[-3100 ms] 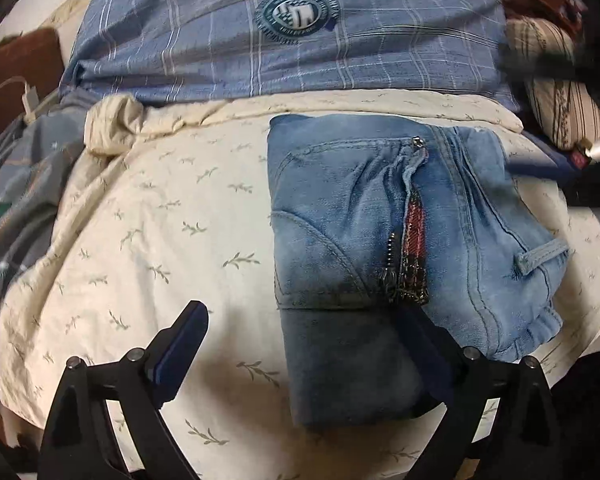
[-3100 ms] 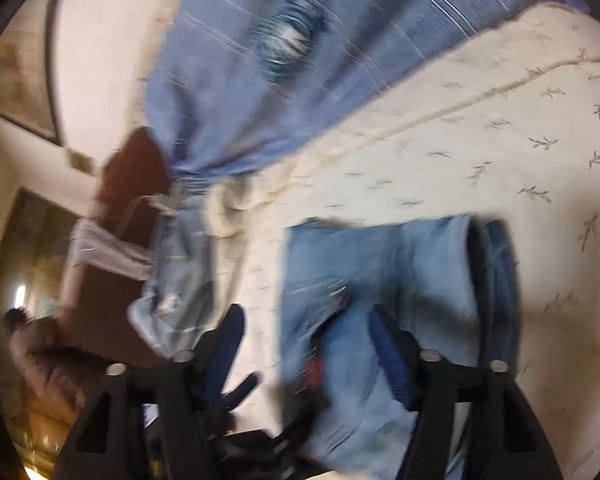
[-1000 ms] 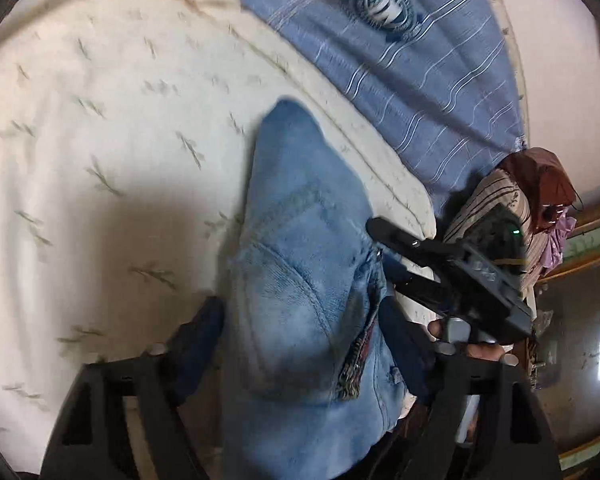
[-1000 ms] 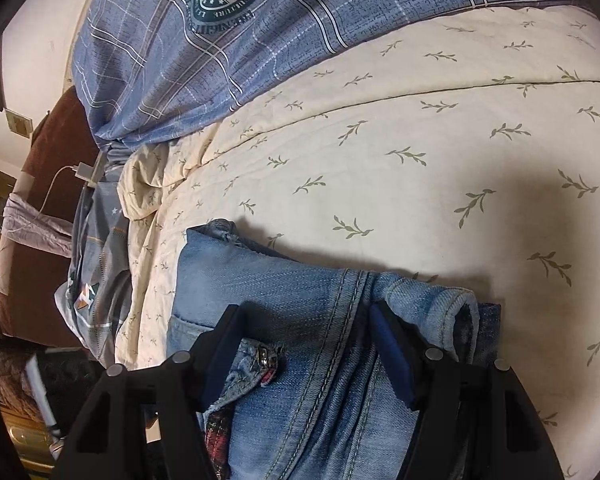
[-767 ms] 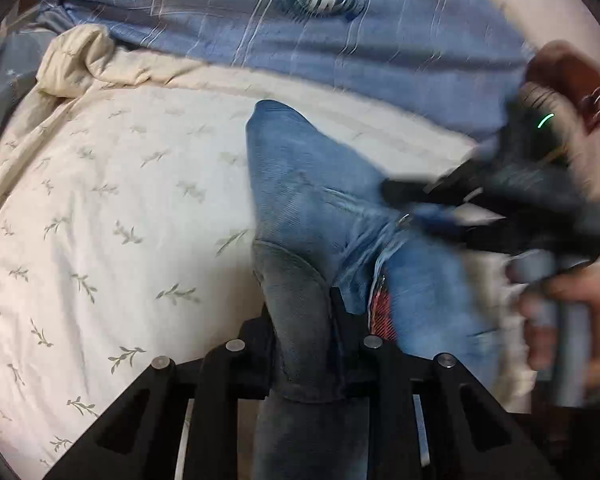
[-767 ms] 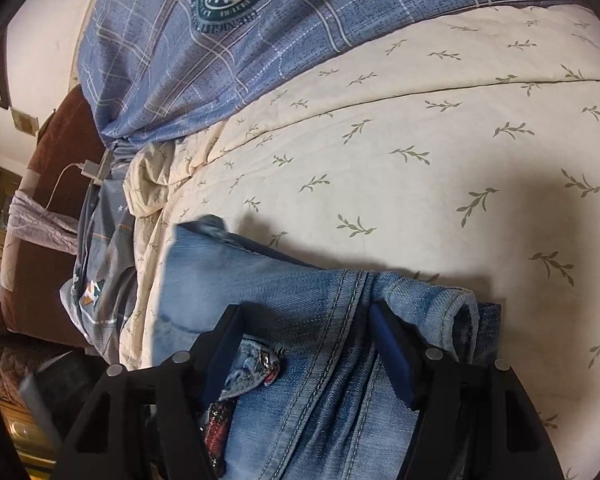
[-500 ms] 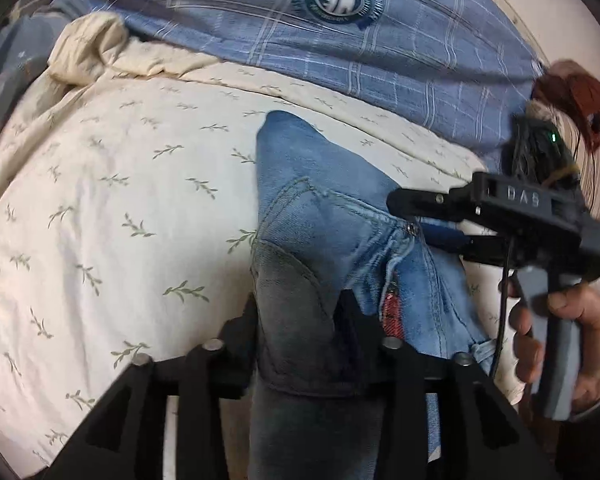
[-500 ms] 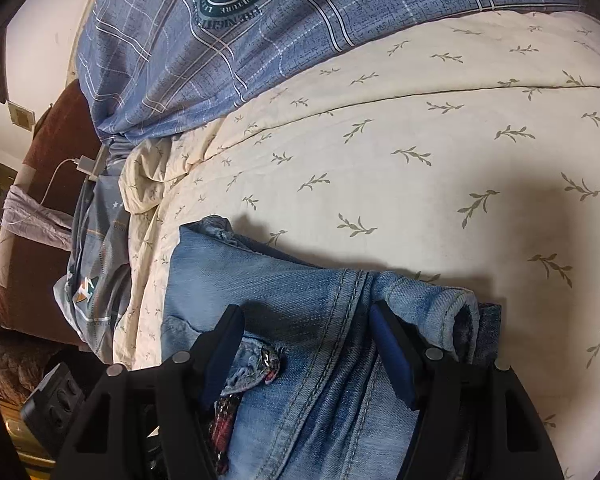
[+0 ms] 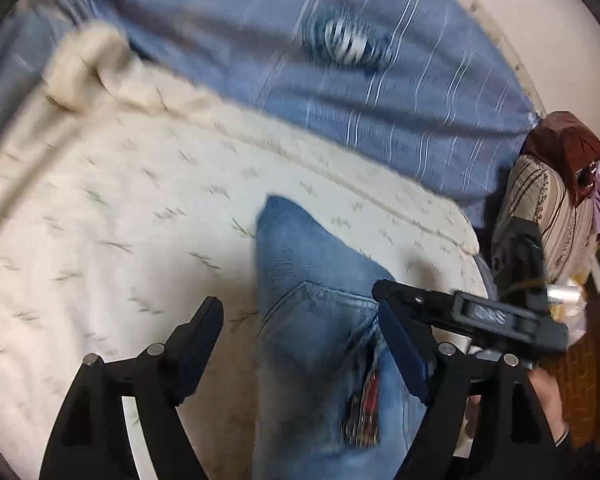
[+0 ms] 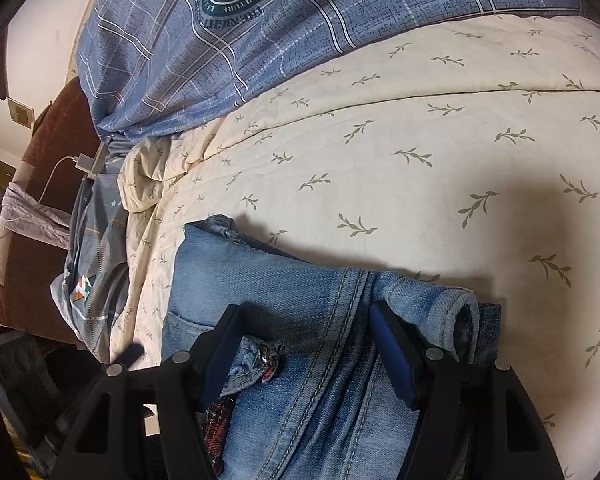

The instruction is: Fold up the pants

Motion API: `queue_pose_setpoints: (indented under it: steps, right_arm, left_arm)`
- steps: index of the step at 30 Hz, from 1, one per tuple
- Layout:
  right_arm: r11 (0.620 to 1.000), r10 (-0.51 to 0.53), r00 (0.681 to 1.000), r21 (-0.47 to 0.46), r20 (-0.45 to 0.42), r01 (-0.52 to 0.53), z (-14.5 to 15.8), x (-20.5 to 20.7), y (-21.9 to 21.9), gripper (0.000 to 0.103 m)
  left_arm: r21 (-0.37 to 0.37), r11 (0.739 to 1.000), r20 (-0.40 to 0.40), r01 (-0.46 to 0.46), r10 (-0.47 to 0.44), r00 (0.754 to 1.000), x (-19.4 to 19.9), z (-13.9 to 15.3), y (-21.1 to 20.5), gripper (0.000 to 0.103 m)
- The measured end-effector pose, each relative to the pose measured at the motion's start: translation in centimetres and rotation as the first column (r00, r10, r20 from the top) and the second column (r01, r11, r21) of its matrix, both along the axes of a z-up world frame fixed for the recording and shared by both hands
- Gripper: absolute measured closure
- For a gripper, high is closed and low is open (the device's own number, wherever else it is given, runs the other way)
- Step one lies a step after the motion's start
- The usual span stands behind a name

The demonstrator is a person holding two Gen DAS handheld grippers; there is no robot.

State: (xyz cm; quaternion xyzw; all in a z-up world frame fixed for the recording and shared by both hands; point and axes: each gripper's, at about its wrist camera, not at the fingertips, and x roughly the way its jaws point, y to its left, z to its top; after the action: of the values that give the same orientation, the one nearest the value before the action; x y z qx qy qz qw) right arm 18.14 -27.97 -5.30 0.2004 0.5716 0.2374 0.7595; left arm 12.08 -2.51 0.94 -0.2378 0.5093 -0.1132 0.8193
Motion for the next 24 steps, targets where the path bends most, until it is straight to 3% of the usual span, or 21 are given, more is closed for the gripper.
queue_pose_setpoints:
  steps: [2, 3, 4, 5, 6, 8, 9, 10, 11, 13, 15, 17, 19, 24]
  right_arm:
    - [1.0, -0.003, 1.0, 0.009, 0.0, 0.003, 0.0, -0.1, -0.1, 0.033]
    - [1.0, -0.003, 1.0, 0.013, 0.0, 0.003, 0.0, -0.1, -0.2, 0.033]
    - [1.0, -0.001, 1.0, 0.016, 0.002, 0.001, -0.1, -0.1, -0.2, 0.033]
    - [1.0, 0.002, 1.0, 0.019, 0.004, -0.002, -0.1, -0.1, -0.2, 0.033]
    - [1.0, 0.003, 1.0, 0.021, 0.005, -0.003, -0.1, -0.1, -0.3, 0.033]
    - [1.0, 0.006, 1.0, 0.028, 0.007, -0.006, -0.1, -0.2, -0.4, 0.033]
    - [0.999, 0.007, 1.0, 0.031, 0.007, -0.007, -0.1, -0.2, -0.4, 0.033]
    - [0.999, 0.009, 1.0, 0.033, 0.008, -0.01, -0.1, -0.2, -0.4, 0.033]
    - [0.999, 0.012, 1.0, 0.035, 0.008, -0.012, -0.1, -0.1, -0.4, 0.033]
    - [0.999, 0.008, 1.0, 0.041, 0.007, -0.009, -0.1, -0.2, -0.4, 0.033]
    - [0.998, -0.004, 1.0, 0.059, 0.007, 0.004, 0.0, -0.2, -0.6, 0.033]
    - [0.995, -0.02, 1.0, 0.102, 0.008, 0.019, 0.3, -0.4, -1.1, 0.03]
    - [0.982, -0.045, 0.999, 0.185, 0.016, 0.041, 1.1, -0.8, -2.1, 0.03]
    - [0.958, -0.091, 0.996, 0.275, 0.012, 0.084, 2.7, -1.5, -4.1, 0.029]
  left_arm:
    - [-0.056, 0.998, -0.079, 0.004, -0.009, 0.997, 1.4, -2.1, -0.1, 0.023]
    - [-0.065, 0.998, -0.105, 0.009, -0.016, 0.994, 1.7, -2.7, -0.2, 0.037]
    - [-0.085, 0.996, -0.11, 0.024, -0.033, 0.993, 2.0, -3.1, -0.4, 0.057]
    - [-0.085, 0.996, -0.1, 0.029, -0.038, 0.994, 1.9, -3.0, -0.5, 0.06]
    - [-0.035, 0.998, -0.066, 0.044, -0.046, 0.997, 1.7, -2.2, -1.0, 0.077]
    - [0.084, 0.995, 0.007, 0.053, -0.054, 0.999, 0.8, -0.8, -2.3, 0.08]
    - [0.18, 0.982, 0.037, 0.063, -0.071, 0.997, 0.3, -0.6, -3.4, 0.08]
    - [0.252, 0.965, 0.016, 0.07, -0.076, 0.997, 0.5, -1.5, -4.2, 0.078]
    - [0.258, 0.965, -0.013, 0.055, -0.054, 0.998, 0.8, -2.5, -4.0, 0.075]
    - [0.133, 0.991, -0.059, -0.002, 0.01, 0.998, 1.2, -2.7, -2.1, 0.066]
    - [0.066, 0.998, -0.08, -0.015, 0.021, 0.997, 1.1, -2.2, -0.9, 0.057]
    - [0.042, 0.998, -0.065, -0.037, 0.039, 0.997, 0.3, -1.4, 0.1, 0.053]
    - [0.023, 0.998, -0.03, -0.059, 0.06, 0.998, -0.8, -0.4, 0.9, 0.031]
    - [0.07, 0.997, -0.005, -0.024, 0.025, 1.0, -2.6, -0.3, 0.5, 0.028]
